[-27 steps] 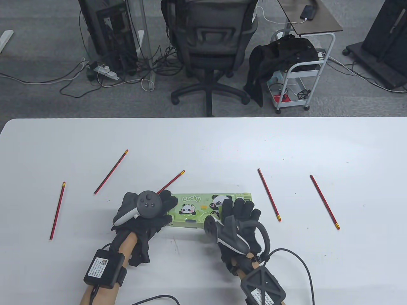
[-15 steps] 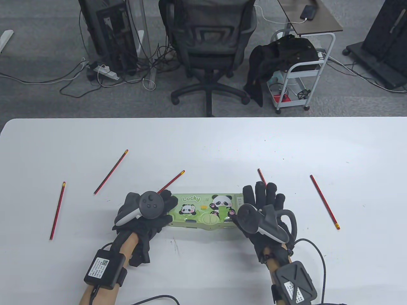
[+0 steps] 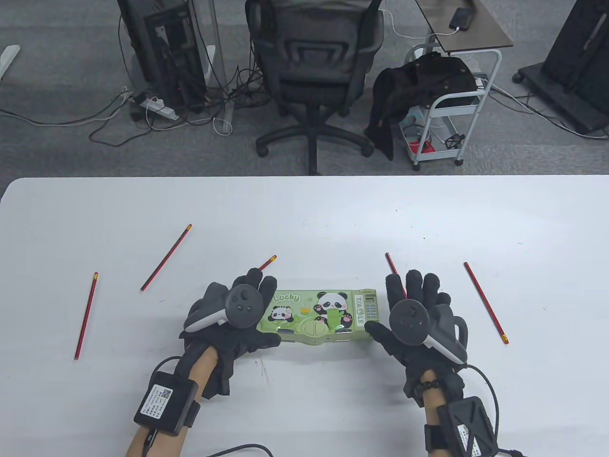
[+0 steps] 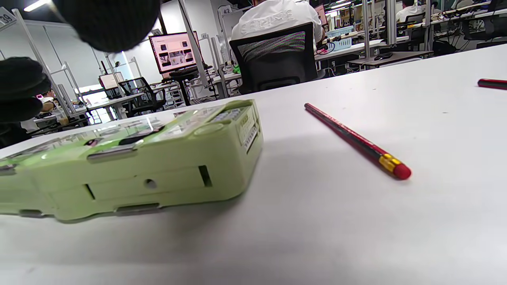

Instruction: Organize multifunction pencil case

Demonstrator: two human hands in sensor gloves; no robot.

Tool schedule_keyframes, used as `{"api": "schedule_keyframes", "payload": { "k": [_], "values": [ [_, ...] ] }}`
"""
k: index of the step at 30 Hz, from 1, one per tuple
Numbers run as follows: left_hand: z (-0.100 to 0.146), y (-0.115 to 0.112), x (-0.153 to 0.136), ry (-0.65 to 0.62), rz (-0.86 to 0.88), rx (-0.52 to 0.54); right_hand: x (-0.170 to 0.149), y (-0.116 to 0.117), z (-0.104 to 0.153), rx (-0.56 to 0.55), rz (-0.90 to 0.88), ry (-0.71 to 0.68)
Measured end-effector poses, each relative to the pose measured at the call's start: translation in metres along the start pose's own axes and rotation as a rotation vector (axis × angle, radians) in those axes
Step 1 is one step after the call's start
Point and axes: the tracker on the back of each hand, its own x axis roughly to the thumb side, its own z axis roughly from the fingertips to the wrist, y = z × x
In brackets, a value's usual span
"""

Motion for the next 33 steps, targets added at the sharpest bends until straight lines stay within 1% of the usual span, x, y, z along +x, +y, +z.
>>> {"api": "schedule_keyframes", "payload": {
  "k": [3,6,8,11,13,15,17,18,19,20,22,24,27,28,30,32,33],
  "values": [
    [-0.017,0.011,0.018,0.061,-0.135,-0.117,-0.003,-0.004,0.004,-0.026,-0.025,0.007],
    [-0.033,0.015,0.029,0.088,-0.206,-0.187,-0.005,-0.006,0.006,-0.041,-0.042,0.012],
    [-0.043,0.014,0.035,0.086,-0.239,-0.201,-0.008,-0.008,0.008,-0.052,-0.059,0.02],
    [-0.057,0.003,0.038,0.089,-0.225,-0.27,-0.011,-0.01,0.011,-0.081,-0.078,0.026],
    [-0.067,-0.007,0.037,0.088,-0.279,-0.31,-0.012,-0.01,0.013,-0.084,-0.084,0.025],
    [-0.074,-0.017,0.036,0.105,-0.285,-0.331,-0.012,-0.011,0.013,-0.092,-0.09,0.024],
    [-0.076,-0.021,0.036,0.105,-0.364,-0.263,-0.013,-0.011,0.013,-0.1,-0.103,0.03],
    [-0.077,-0.02,0.034,0.106,-0.396,-0.193,-0.014,-0.011,0.013,-0.103,-0.117,0.034],
    [-0.078,-0.022,0.031,0.076,-0.363,-0.196,-0.015,-0.011,0.013,-0.107,-0.13,0.035],
    [-0.077,-0.022,0.031,0.076,-0.35,-0.191,-0.016,-0.011,0.013,-0.112,-0.138,0.038],
    [-0.076,-0.022,0.03,0.034,-0.366,-0.119,-0.017,-0.01,0.013,-0.119,-0.152,0.043],
    [-0.076,-0.02,0.029,0.004,-0.361,-0.073,-0.016,-0.011,0.013,-0.128,-0.155,0.042],
    [-0.075,-0.014,0.029,-0.009,-0.3,-0.037,-0.017,-0.009,0.012,-0.138,-0.168,0.043],
    [-0.074,-0.011,0.029,-0.003,-0.257,-0.032,-0.019,-0.008,0.011,-0.13,-0.189,0.043],
    [-0.067,-0.003,0.027,-0.003,-0.228,0.008,-0.022,-0.007,0.011,-0.123,-0.232,0.066],
    [-0.055,0.007,0.024,-0.007,-0.16,0.088,-0.023,-0.006,0.011,-0.121,-0.3,0.053],
    [-0.046,0.012,0.021,-0.017,-0.08,0.142,-0.023,-0.006,0.011,-0.113,-0.35,0.04]
  ]
}}
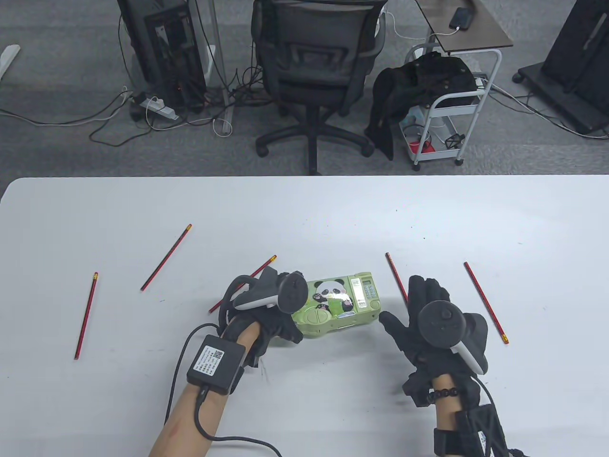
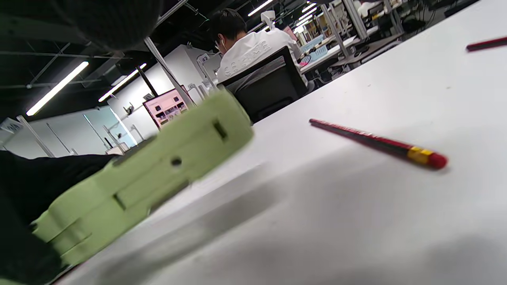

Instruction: Organize multifunction pencil case

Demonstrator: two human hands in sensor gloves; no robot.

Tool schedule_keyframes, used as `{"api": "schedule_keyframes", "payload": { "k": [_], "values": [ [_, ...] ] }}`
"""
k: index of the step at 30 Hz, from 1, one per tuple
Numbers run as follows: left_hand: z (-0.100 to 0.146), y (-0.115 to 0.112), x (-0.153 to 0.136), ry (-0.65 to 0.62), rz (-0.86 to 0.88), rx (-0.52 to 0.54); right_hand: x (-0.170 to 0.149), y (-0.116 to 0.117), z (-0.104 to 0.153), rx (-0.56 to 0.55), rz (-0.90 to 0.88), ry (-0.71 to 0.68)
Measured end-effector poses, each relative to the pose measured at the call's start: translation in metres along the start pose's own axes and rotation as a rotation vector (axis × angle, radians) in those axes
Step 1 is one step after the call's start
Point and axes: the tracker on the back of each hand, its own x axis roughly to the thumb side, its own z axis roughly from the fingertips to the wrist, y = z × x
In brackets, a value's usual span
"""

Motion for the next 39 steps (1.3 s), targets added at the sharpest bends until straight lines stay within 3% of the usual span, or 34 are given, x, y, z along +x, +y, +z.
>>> {"api": "schedule_keyframes", "payload": {
  "k": [2,5,8,13,15,17,21,24,25,28,31,34,39],
  "values": [
    [0.017,0.009,-0.003,-0.018,0.171,0.068,0.001,0.004,-0.002,0.033,-0.135,-0.038],
    [0.044,0.014,0.001,-0.093,0.439,0.163,0.008,0.023,-0.009,0.145,-0.571,-0.154],
    [0.06,0.011,0.012,-0.19,0.547,0.17,0.025,0.039,-0.013,0.255,-0.913,-0.293],
    [0.069,-0.002,0.031,-0.305,0.679,0.171,0.048,0.051,-0.012,0.302,-1.113,-0.4],
    [0.068,-0.004,0.033,-0.339,0.716,0.17,0.053,0.049,-0.01,0.224,-1.174,-0.384],
    [0.07,-0.003,0.032,-0.355,0.695,0.172,0.054,0.043,-0.008,0.064,-1.039,-0.382],
    [0.092,0.008,0.012,-0.391,0.789,0.202,0.059,0.035,-0.005,-0.035,-0.984,-0.335],
    [0.117,0.018,-0.031,-0.265,0.771,0.358,0.068,0.019,-0.01,-0.009,-0.797,-0.344],
    [0.125,0.022,-0.052,-0.19,0.738,0.447,0.076,0.011,-0.014,0.001,-0.694,-0.333],
    [0.142,0.028,-0.087,-0.05,0.675,0.534,0.109,0.004,-0.029,0.084,-0.328,-0.316],
    [0.146,0.03,-0.098,0.015,0.614,0.545,0.144,0.026,-0.045,0.215,0.068,-0.317],
    [0.14,0.025,-0.094,0.052,0.498,0.479,0.165,0.069,-0.057,0.376,0.402,-0.318],
    [0.123,0.005,-0.082,0.045,0.355,0.263,0.162,0.124,-0.06,0.541,0.671,-0.3]
  ]
}}
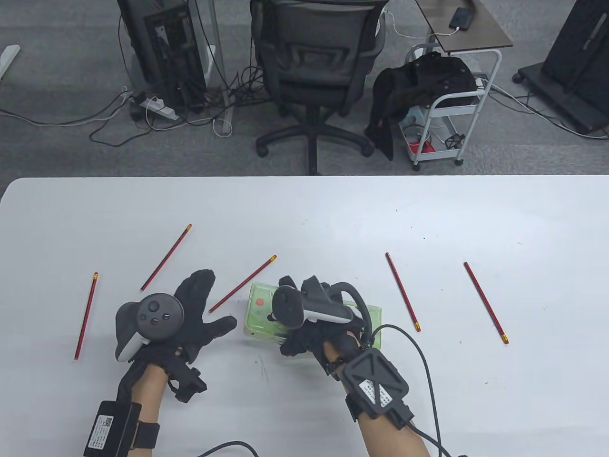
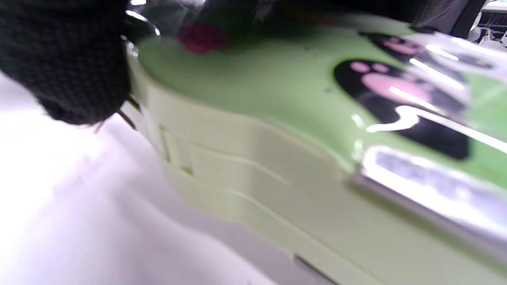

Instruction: Organize multifunction pencil case

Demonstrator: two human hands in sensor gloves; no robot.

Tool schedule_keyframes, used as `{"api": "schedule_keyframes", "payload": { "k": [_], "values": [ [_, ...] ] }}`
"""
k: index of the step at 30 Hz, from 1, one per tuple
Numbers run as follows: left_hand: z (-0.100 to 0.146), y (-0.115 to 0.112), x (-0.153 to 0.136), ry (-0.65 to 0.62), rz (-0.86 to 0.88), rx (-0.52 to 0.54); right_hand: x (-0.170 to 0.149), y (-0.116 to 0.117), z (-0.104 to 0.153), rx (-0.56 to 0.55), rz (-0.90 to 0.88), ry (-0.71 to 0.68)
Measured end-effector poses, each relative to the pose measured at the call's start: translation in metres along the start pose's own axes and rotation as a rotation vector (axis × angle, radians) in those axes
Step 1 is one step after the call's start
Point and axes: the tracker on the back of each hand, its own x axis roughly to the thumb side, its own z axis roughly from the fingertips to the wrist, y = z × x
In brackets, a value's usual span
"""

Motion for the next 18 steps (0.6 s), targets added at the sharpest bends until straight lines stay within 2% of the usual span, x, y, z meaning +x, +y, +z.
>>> {"api": "schedule_keyframes", "payload": {
  "k": [4,9,11,14,18],
  "values": [
    [-0.011,-0.029,0.009,-0.007,-0.1,-0.184,0.003,0.018,-0.003,0.052,0.055,0.011],
    [-0.022,-0.06,0.015,-0.031,-0.121,-0.326,0.002,0.029,0.003,0.037,0.074,0.008],
    [-0.025,-0.069,0.015,-0.035,-0.127,-0.346,-0.001,0.031,0.008,-0.001,0.054,-0.001],
    [-0.028,-0.08,0.017,-0.054,-0.158,-0.387,-0.009,0.031,0.022,0.021,0.016,-0.022],
    [-0.031,-0.088,0.024,-0.075,-0.203,-0.369,-0.044,0.029,0.057,0.002,-0.065,0.029]
  ]
}}
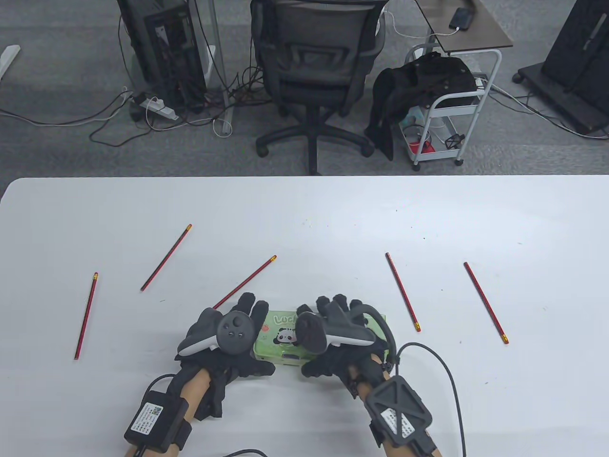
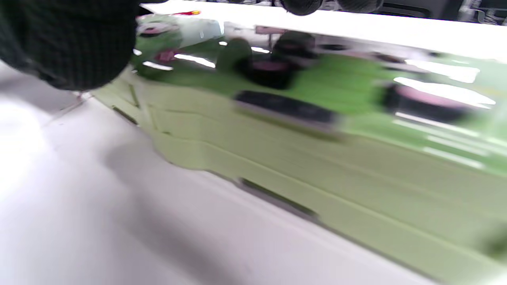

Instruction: Organize multifunction pencil case

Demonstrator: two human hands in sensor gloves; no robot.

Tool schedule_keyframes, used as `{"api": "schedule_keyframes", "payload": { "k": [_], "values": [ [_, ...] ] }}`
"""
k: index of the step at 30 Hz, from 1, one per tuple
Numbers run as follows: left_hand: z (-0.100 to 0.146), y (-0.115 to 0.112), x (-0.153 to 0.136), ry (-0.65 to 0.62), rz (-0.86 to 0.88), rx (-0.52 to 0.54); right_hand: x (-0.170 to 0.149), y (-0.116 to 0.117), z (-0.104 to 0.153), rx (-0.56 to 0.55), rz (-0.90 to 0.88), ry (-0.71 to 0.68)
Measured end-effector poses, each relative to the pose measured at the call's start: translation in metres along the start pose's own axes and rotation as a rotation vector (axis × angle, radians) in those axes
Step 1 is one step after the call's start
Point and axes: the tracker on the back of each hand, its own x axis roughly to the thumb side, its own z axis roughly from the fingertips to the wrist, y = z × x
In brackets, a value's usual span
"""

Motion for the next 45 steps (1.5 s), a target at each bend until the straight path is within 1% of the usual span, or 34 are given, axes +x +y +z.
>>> {"api": "schedule_keyframes", "payload": {
  "k": [1,3,4,6,7,10,11,13,14,19,22,25,28,30,31,33,34,36,38,39,41,43,45],
  "values": [
    [-0.002,0.0,0.001,-0.005,0.003,0.001,-0.005,0.001,0.003,0.005,-0.007,0.011],
    [-0.006,-0.002,0.003,0.004,0.005,0.01,-0.028,0.009,0.014,0.002,-0.055,0.059],
    [-0.007,-0.003,0.004,0.012,0.0,0.014,-0.032,0.012,0.016,-0.007,-0.076,0.062],
    [-0.005,-0.002,0.006,0.024,-0.038,0.084,-0.042,0.026,0.019,-0.042,-0.167,0.039],
    [-0.005,-0.002,0.006,0.023,-0.049,0.087,-0.044,0.028,0.019,-0.042,-0.182,0.027],
    [-0.005,-0.002,0.007,0.03,-0.057,0.084,-0.043,0.027,0.018,-0.079,-0.117,0.045],
    [-0.005,-0.002,0.007,0.031,-0.059,0.089,-0.042,0.028,0.016,-0.073,-0.096,0.04],
    [-0.006,-0.001,0.007,0.032,-0.052,0.093,-0.041,0.028,0.015,-0.073,-0.084,0.048],
    [-0.006,-0.001,0.006,0.034,-0.053,0.093,-0.042,0.028,0.015,-0.096,-0.074,0.043],
    [-0.006,0.0,0.006,0.04,-0.05,0.1,-0.051,0.027,0.015,-0.162,-0.105,0.019],
    [-0.007,0.001,0.006,0.045,-0.047,0.099,-0.052,0.025,0.014,-0.162,-0.109,0.013],
    [-0.007,0.002,0.005,0.048,-0.054,0.092,-0.058,0.022,0.016,-0.143,-0.182,-0.01],
    [-0.007,0.006,0.006,0.046,-0.051,0.034,-0.067,0.021,0.018,-0.113,-0.313,-0.027],
    [-0.005,0.012,0.004,0.026,0.02,0.003,-0.072,0.021,0.02,-0.116,-0.372,-0.044],
    [-0.004,0.015,0.001,0.012,0.088,0.0,-0.076,0.02,0.022,-0.137,-0.423,-0.049],
    [-0.001,0.022,-0.003,-0.016,0.178,0.038,-0.079,0.02,0.025,-0.161,-0.494,-0.055],
    [0.0,0.027,-0.005,-0.008,0.219,0.065,-0.08,0.02,0.028,-0.171,-0.509,-0.054],
    [0.0,0.034,-0.007,0.003,0.264,0.075,-0.082,0.017,0.033,-0.202,-0.513,-0.043],
    [-0.004,0.042,-0.009,0.019,0.287,0.074,-0.084,0.012,0.041,-0.261,-0.526,-0.025],
    [-0.005,0.045,-0.009,0.024,0.299,0.078,-0.085,0.009,0.046,-0.307,-0.525,-0.018],
    [-0.011,0.056,-0.012,0.074,0.328,0.107,-0.084,0.001,0.059,-0.413,-0.507,-0.009],
    [-0.016,0.066,-0.014,0.115,0.347,0.127,-0.081,-0.003,0.067,-0.468,-0.484,-0.007],
    [-0.022,0.075,-0.015,0.173,0.348,0.16,-0.074,-0.007,0.072,-0.508,-0.422,-0.007]
  ]
}}
